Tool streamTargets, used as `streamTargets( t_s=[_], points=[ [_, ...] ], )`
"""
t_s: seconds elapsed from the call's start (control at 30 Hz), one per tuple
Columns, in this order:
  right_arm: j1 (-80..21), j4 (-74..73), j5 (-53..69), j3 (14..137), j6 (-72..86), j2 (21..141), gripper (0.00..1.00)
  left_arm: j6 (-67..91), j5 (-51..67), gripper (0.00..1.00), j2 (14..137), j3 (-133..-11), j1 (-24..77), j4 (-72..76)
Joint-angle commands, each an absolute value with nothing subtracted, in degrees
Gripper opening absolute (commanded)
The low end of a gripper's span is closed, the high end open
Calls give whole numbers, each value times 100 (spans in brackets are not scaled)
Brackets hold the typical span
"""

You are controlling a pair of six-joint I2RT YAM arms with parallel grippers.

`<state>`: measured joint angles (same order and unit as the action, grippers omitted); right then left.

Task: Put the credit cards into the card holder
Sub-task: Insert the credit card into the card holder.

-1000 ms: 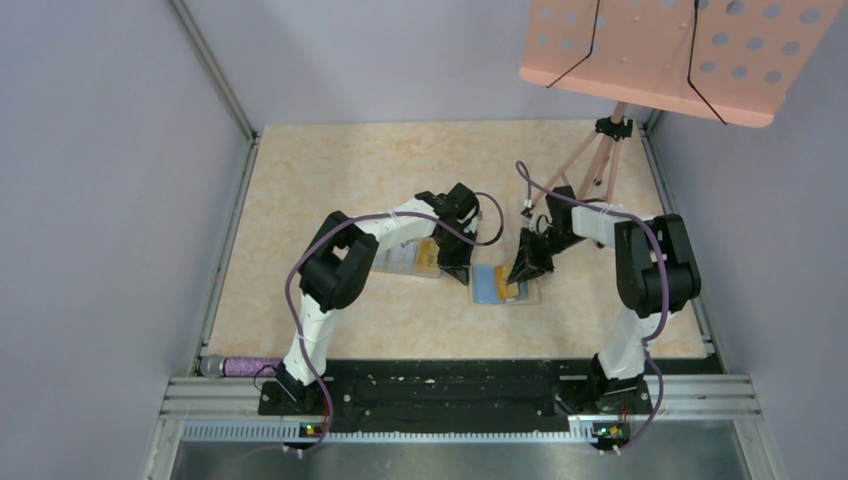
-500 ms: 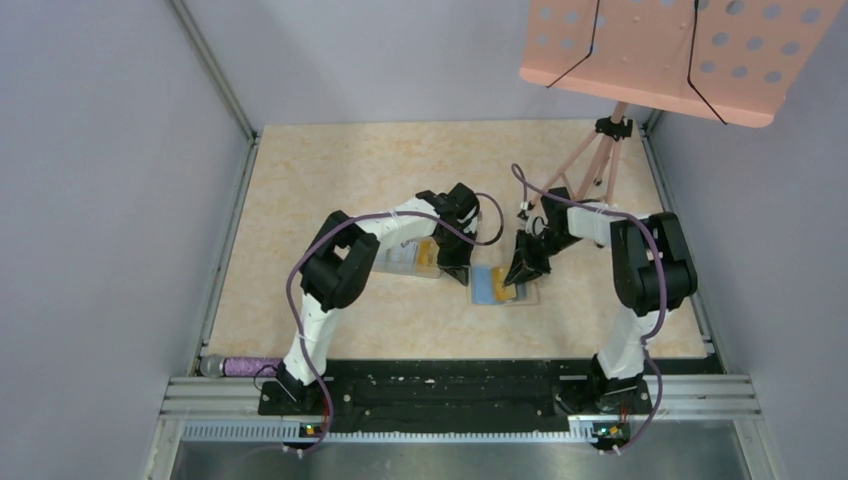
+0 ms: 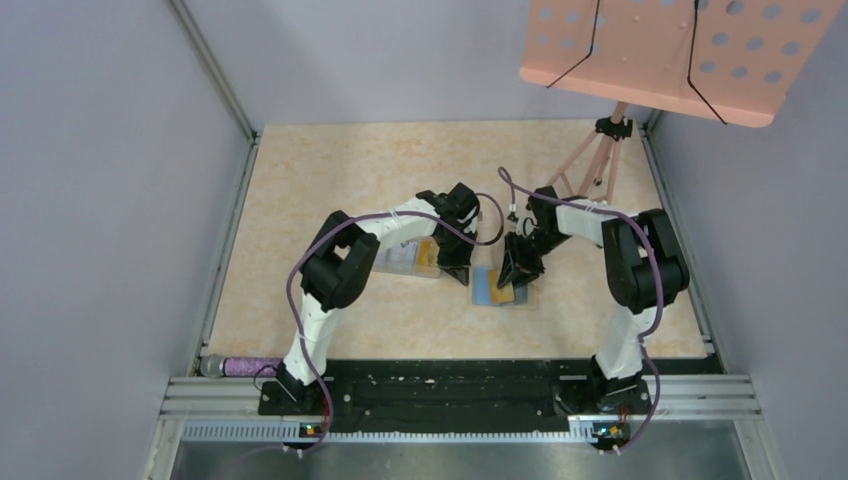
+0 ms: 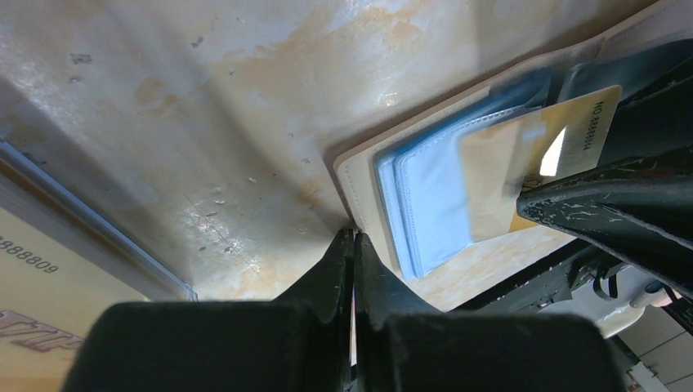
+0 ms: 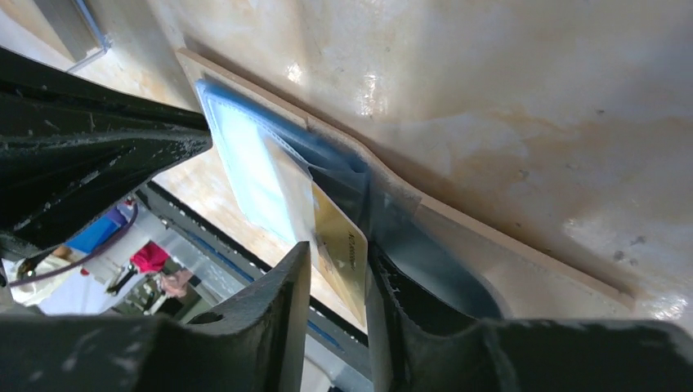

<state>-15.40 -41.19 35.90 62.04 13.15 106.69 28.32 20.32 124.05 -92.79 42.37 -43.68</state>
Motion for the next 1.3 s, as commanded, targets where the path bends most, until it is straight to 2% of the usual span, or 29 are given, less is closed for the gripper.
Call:
streamTargets(
  t_s=[0.0,0.2,0.67,1.27],
  points=[
    [-1630,-4503,3052,6576,1266,10690,34,2760,2127,0,12533,-9414,4263,-4177],
    [-1716,-4753,2761,6800,1304,10595,52,2760,2118,0,12524,-9424,4267,-4180],
    [-1827,-5066,2500,7177,1294,10244,76,2865,2293,0,12446,-9495,4263,-4062],
    [-1864,-4801,3106,6786,1221,10766,61,2883,2357,0,12486,-9488,4263,-4051]
  ],
)
